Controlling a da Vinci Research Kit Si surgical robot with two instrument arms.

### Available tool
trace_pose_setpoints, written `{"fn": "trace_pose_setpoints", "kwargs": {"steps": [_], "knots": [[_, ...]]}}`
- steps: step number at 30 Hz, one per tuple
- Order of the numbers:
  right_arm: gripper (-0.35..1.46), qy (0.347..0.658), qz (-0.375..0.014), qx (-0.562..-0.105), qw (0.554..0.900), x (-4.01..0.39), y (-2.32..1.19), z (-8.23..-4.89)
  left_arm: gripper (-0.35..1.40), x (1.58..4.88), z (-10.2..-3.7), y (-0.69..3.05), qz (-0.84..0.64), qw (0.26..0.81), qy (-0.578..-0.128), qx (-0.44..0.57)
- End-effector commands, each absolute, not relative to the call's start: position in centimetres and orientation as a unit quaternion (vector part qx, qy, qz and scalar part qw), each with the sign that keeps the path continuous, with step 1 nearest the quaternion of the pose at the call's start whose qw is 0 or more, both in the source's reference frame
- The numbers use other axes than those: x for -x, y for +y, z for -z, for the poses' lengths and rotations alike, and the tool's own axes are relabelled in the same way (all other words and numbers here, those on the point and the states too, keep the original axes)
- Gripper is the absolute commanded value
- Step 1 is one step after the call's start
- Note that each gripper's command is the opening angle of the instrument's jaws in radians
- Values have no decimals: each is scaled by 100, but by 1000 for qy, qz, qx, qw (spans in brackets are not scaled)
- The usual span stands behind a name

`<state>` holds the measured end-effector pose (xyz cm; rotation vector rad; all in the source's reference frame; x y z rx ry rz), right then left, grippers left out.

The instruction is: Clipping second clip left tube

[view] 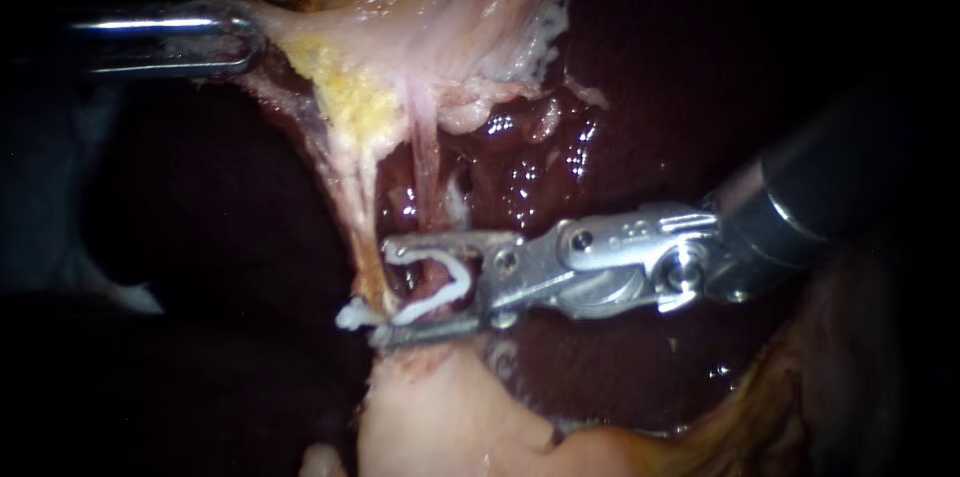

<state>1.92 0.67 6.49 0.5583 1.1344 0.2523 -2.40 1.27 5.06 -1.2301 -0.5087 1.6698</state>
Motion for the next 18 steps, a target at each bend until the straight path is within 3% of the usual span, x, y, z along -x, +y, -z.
{"fn": "trace_pose_setpoints", "kwargs": {"steps": [1, 18], "knots": [[50, 530, -116, -262, 799, -192, 68, -651, -35, 240, -506, 127, -685, 482, -209, 505], [48, 562, -77, -304, 766, -236, 58, -653, -35, 242, -506, 126, -685, 482, -208, 505]]}}
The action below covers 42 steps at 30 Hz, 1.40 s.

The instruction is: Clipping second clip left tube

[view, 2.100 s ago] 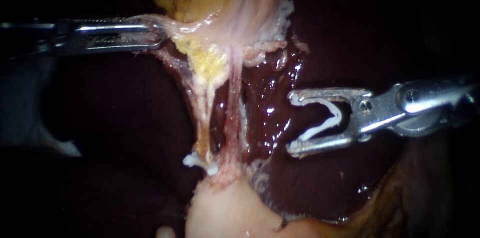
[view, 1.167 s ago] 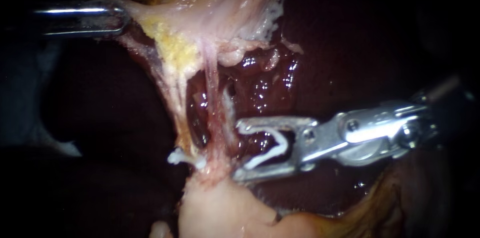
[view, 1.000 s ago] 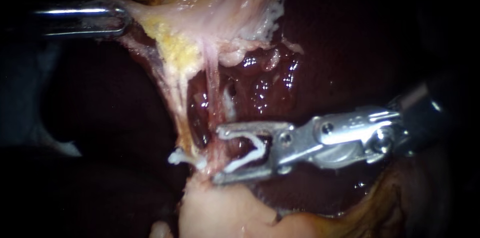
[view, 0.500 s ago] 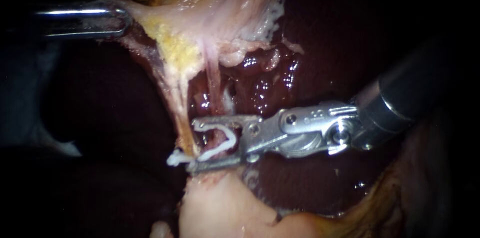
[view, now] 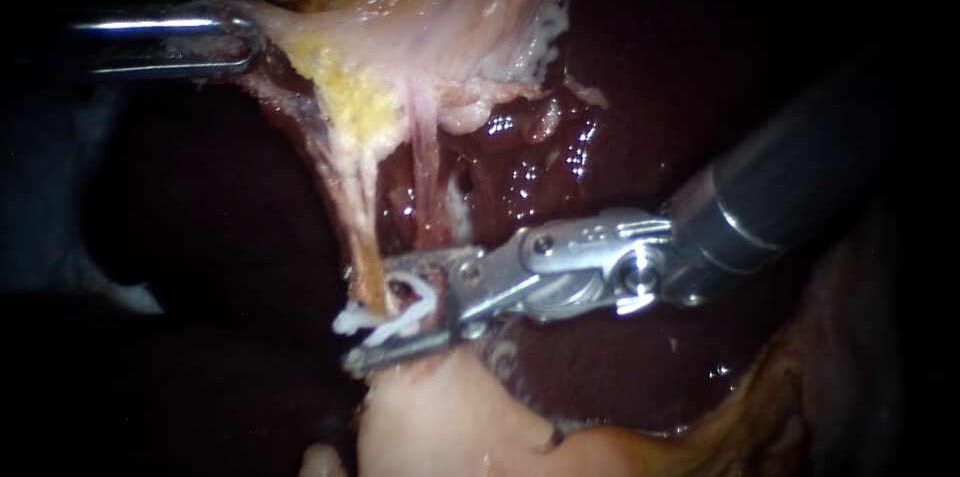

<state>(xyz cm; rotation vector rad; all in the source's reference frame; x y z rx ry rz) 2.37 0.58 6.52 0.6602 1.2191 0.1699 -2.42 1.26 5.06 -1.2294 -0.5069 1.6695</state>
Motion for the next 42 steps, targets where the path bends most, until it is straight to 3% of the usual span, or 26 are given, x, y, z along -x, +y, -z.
{"fn": "trace_pose_setpoints", "kwargs": {"steps": [1, 17, 32, 36, 42], "knots": [[48, 563, -79, -305, 764, -239, 57, -652, -35, 242, -506, 126, -685, 482, -208, 505], [48, 562, -81, -310, 763, -258, 44, -648, -35, 243, -506, 126, -685, 483, -208, 504], [45, 567, -58, -335, 751, -269, 7, -607, -35, 244, -507, 126, -685, 482, -208, 505], [39, 563, -71, -337, 752, -268, 9, -610, -35, 244, -507, 126, -685, 482, -208, 505], [15, 555, -95, -349, 749, -266, 13, -613, -35, 244, -507, 126, -685, 482, -208, 505]]}}
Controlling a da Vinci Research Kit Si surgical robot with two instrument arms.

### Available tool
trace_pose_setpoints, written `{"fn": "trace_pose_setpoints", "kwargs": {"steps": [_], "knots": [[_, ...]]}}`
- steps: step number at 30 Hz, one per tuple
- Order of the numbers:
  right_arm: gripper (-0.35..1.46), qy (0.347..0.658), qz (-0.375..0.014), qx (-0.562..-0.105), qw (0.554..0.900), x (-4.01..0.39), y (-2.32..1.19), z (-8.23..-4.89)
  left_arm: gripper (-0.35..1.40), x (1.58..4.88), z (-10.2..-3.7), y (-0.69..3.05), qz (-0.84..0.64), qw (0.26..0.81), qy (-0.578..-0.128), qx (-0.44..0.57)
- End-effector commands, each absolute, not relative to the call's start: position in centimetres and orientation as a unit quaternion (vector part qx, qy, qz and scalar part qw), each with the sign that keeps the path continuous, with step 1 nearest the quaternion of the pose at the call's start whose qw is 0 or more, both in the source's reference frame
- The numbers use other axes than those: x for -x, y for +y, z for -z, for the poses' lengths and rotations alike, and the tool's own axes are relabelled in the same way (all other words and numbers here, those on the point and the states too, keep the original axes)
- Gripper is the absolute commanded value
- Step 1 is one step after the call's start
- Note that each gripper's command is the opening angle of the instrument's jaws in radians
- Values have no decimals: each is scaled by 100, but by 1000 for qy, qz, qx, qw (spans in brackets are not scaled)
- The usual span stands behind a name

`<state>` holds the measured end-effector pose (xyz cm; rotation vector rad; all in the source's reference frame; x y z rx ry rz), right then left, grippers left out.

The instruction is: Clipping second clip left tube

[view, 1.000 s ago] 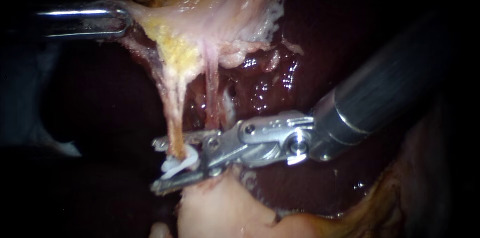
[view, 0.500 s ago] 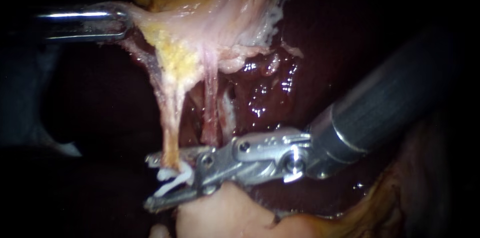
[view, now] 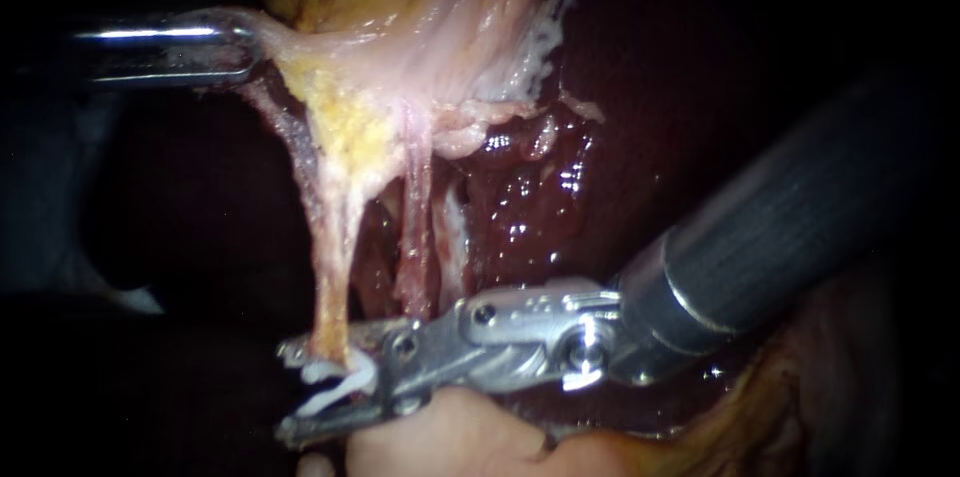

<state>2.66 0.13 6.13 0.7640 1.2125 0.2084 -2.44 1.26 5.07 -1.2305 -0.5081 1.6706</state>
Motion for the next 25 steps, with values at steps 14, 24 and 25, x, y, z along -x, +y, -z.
{"fn": "trace_pose_setpoints", "kwargs": {"steps": [14, 24, 25], "knots": [[-35, 532, -112, -348, 764, -265, 22, -619, -35, 244, -507, 126, -685, 482, -208, 505], [-35, 531, -115, -348, 764, -265, 22, -621, -35, 243, -508, 127, -685, 482, -209, 505], [-35, 531, -115, -348, 764, -265, 22, -621, -35, 243, -508, 127, -685, 482, -209, 505]]}}
